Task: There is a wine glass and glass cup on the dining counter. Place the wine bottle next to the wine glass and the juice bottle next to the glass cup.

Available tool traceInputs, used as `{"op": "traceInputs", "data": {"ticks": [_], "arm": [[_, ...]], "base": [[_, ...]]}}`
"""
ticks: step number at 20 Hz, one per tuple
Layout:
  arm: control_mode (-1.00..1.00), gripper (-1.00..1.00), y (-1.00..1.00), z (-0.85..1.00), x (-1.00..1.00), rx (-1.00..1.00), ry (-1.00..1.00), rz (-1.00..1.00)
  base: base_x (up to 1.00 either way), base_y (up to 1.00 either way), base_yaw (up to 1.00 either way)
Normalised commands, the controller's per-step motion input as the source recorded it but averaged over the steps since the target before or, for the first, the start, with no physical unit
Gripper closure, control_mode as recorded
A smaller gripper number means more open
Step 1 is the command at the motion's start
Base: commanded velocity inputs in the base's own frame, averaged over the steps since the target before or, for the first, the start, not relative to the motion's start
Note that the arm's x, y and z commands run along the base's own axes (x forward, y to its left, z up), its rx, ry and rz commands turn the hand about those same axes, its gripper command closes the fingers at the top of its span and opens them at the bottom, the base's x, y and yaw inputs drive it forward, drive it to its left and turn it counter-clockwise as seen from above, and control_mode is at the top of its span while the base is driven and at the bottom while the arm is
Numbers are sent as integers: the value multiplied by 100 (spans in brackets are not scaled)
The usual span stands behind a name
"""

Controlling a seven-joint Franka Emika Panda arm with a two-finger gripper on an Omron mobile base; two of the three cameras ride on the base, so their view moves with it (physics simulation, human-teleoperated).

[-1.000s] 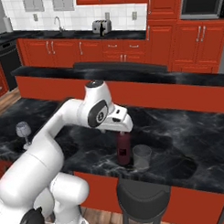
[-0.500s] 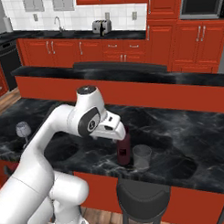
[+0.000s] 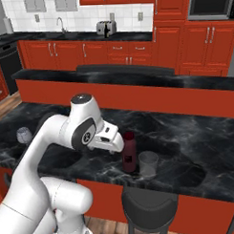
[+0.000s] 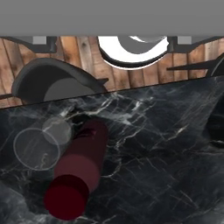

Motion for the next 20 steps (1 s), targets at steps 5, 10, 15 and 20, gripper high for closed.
{"op": "traceInputs", "data": {"ticks": [5, 10, 15, 20], "arm": [[-100, -100, 2, 0, 0, 0, 0, 0], [-100, -100, 0, 0, 0, 0, 0, 0], [100, -100, 0, 0, 0, 0, 0, 0], [100, -100, 0, 0, 0, 0, 0, 0]], "base": [[0, 0, 0], [0, 0, 0], [-13, 0, 0], [-53, 11, 0]]}}
